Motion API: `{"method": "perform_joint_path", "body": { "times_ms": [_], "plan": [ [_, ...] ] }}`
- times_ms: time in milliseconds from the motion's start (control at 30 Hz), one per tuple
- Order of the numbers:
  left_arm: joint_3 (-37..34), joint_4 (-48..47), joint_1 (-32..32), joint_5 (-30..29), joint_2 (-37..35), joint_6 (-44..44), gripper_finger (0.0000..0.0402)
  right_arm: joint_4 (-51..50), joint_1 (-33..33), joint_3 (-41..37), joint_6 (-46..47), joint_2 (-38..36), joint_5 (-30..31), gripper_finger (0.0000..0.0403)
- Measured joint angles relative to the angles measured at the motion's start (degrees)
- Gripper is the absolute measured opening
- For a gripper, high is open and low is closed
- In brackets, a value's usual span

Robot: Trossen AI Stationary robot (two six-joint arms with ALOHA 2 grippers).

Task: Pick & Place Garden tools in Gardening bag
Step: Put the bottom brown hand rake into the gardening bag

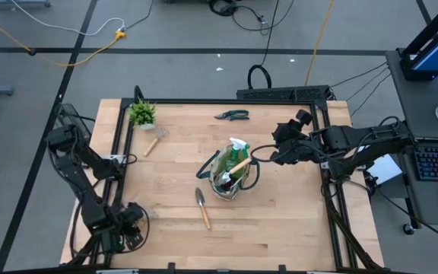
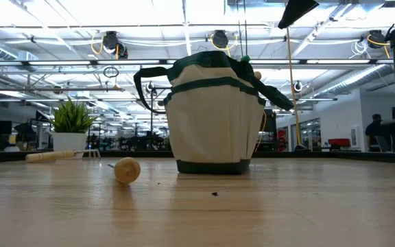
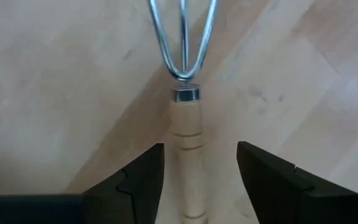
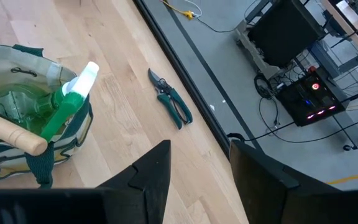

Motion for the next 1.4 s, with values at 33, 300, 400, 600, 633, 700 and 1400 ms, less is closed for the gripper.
{"method": "perform_joint_path", "body": {
  "times_ms": [33,300,400,600,633,700,1400],
  "plan": [
    [-0.7,1.3,0.0,0.0,0.0,0.3,0.0209,0.0,0.0,0.0,0.0,0.0,0.0,0.0155],
    [-3.9,2.6,0.0,3.7,-0.3,4.4,0.0172,2.2,0.0,0.0,-0.6,0.0,0.0,0.0155],
    [-4.1,2.3,0.0,3.4,-0.2,4.5,0.0127,3.5,0.0,0.0,-1.6,0.0,0.0,0.0155],
    [-4.2,2.2,0.6,1.8,-0.2,1.3,0.0066,7.4,0.0,0.0,-5.4,0.0,0.1,0.0155],
    [-4.2,2.3,0.8,1.6,-0.3,0.7,0.0066,8.4,0.0,0.0,-6.4,0.0,0.1,0.0155],
    [-4.2,2.4,1.5,1.4,-0.9,0.0,0.0066,10.6,0.0,0.0,-8.5,0.0,0.1,0.0155],
    [-2.3,7.7,17.7,-25.5,-23.4,15.5,0.0066,38.0,0.0,0.0,-27.0,1.5,-11.6,0.0155]
  ]
}}
